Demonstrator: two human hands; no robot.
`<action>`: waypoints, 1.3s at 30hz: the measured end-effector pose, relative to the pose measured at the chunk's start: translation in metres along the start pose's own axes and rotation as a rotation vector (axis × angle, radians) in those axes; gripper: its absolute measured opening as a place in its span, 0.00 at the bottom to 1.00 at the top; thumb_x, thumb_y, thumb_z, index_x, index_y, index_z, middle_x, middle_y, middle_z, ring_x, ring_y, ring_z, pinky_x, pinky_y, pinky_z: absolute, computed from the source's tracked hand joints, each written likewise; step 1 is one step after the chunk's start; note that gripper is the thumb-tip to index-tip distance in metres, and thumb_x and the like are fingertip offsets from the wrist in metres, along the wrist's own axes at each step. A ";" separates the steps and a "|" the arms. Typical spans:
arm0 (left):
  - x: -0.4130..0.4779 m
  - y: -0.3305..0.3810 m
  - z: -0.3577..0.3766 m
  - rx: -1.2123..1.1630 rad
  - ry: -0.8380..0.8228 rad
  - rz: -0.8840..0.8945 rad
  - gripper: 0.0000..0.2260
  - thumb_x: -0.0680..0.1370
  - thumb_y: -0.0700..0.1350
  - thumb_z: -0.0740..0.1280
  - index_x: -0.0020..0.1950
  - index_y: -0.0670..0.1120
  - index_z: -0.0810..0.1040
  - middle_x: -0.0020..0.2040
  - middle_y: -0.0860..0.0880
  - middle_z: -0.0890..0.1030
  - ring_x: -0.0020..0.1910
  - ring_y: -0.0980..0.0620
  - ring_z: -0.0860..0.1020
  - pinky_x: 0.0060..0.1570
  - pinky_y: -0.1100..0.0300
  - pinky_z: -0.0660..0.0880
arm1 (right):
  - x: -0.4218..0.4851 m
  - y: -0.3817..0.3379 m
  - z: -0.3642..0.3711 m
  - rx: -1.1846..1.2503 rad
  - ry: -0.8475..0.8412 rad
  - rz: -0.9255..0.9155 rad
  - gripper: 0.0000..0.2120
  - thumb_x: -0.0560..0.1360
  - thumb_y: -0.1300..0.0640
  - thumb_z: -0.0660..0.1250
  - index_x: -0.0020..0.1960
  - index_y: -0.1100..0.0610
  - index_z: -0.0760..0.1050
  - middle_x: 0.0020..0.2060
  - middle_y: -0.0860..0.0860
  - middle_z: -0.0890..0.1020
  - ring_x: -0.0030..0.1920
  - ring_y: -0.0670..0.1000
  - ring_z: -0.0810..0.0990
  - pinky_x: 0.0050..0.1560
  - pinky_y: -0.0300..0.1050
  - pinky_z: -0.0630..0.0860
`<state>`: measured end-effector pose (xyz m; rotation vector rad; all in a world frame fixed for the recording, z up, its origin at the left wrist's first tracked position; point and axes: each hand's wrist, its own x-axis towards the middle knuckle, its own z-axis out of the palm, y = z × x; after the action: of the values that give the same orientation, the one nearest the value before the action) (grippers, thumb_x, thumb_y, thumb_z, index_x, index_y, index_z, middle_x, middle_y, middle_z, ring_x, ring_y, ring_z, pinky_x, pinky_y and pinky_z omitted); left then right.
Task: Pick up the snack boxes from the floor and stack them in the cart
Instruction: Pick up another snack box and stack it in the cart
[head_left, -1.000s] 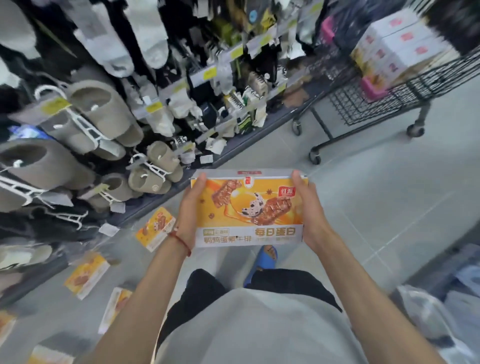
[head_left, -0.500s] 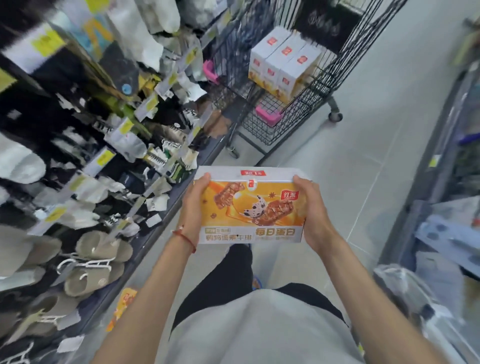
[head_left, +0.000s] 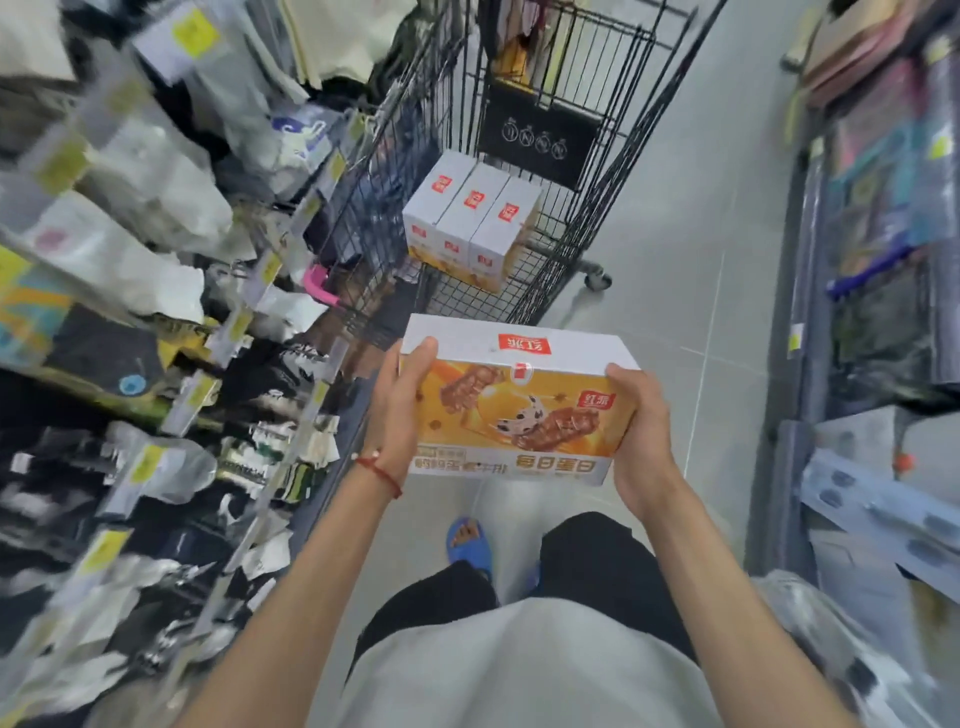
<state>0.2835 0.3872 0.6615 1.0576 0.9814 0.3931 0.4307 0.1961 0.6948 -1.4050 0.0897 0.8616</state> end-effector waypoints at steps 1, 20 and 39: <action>0.012 0.006 0.008 0.000 -0.015 -0.006 0.34 0.71 0.66 0.74 0.71 0.49 0.76 0.67 0.40 0.79 0.66 0.34 0.77 0.66 0.29 0.70 | 0.010 -0.009 -0.001 0.009 0.006 -0.012 0.31 0.71 0.44 0.67 0.68 0.59 0.67 0.54 0.60 0.85 0.47 0.55 0.87 0.40 0.47 0.83; 0.133 0.131 0.192 -0.026 0.219 0.281 0.39 0.69 0.63 0.68 0.71 0.36 0.73 0.57 0.38 0.84 0.50 0.40 0.86 0.43 0.53 0.82 | 0.246 -0.203 -0.012 -0.066 -0.278 -0.167 0.25 0.71 0.49 0.65 0.66 0.55 0.66 0.43 0.47 0.86 0.44 0.50 0.87 0.39 0.43 0.81; 0.285 0.122 0.193 -0.039 0.446 0.038 0.38 0.70 0.67 0.71 0.78 0.58 0.64 0.68 0.55 0.80 0.67 0.47 0.79 0.68 0.37 0.72 | 0.442 -0.251 0.072 -0.453 -0.446 -0.083 0.23 0.75 0.64 0.68 0.69 0.53 0.71 0.54 0.42 0.79 0.47 0.35 0.81 0.41 0.35 0.77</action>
<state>0.6160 0.5364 0.6561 0.9731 1.3433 0.6955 0.8541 0.4864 0.6796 -1.5811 -0.5293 1.1517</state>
